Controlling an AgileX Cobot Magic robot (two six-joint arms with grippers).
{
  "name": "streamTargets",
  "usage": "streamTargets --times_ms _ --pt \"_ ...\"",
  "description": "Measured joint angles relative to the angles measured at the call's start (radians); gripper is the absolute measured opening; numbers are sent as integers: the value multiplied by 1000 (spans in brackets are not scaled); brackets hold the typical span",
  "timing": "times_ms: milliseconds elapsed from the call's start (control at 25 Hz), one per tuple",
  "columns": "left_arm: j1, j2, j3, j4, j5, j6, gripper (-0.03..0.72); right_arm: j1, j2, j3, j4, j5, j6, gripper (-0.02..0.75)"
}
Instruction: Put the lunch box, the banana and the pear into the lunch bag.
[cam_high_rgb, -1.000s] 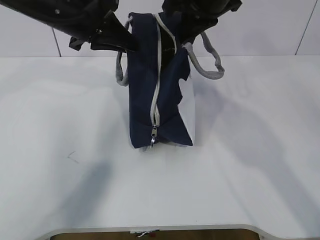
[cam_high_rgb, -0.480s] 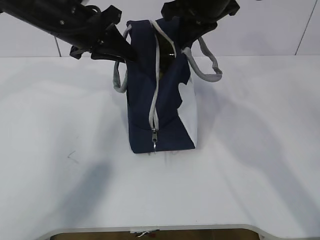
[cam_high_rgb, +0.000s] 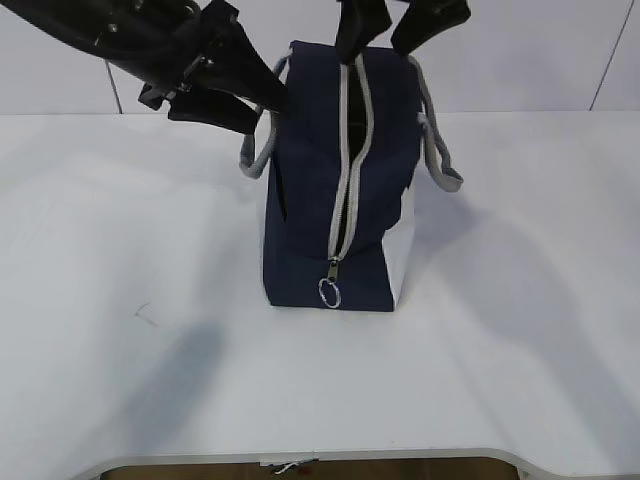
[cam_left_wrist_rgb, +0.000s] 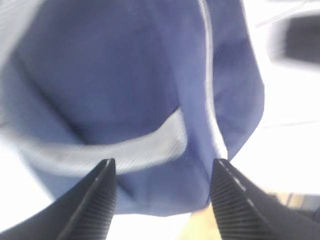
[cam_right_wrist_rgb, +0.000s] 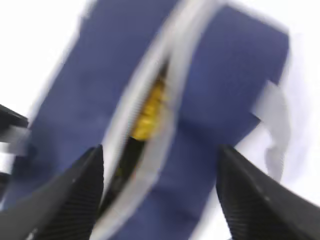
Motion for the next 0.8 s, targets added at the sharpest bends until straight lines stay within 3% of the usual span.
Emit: streamTargets --times_ms 280,480,800 --pt "14 -8 -123 189 121 -117 452 0 -122 0 12 -2 0 562" --pt "15 -27 -159 265 133 -171 432 0 -205 26 14 -2 0 557" --pt "6 -159 -161 536 152 -280 395 0 -440 276 8 -2 -2 545"
